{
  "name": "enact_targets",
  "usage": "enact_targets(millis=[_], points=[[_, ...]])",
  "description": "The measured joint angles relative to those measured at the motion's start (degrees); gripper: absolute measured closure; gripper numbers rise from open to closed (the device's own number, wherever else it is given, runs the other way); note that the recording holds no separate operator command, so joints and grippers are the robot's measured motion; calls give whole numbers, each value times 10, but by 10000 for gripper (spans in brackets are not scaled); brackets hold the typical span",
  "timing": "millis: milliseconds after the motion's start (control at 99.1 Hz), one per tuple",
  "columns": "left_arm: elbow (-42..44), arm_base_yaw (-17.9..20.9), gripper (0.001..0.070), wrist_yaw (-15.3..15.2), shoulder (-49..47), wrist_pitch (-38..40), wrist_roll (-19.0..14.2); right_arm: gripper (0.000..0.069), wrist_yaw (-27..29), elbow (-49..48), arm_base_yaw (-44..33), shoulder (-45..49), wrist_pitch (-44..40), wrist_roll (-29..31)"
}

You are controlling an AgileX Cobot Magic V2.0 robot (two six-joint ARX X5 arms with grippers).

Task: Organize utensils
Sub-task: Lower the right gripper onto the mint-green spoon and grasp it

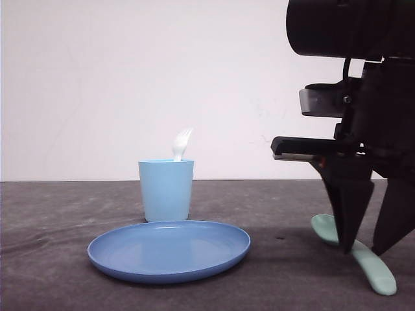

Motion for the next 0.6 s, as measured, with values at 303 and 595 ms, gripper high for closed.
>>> enact_targets(millis=[303,595], points=[[0,0,479,0,0,0,0,615,0,0,0,0,1,2],[0,0,479,7,0,0,-1,620,11,2,0,0,-1,1]])
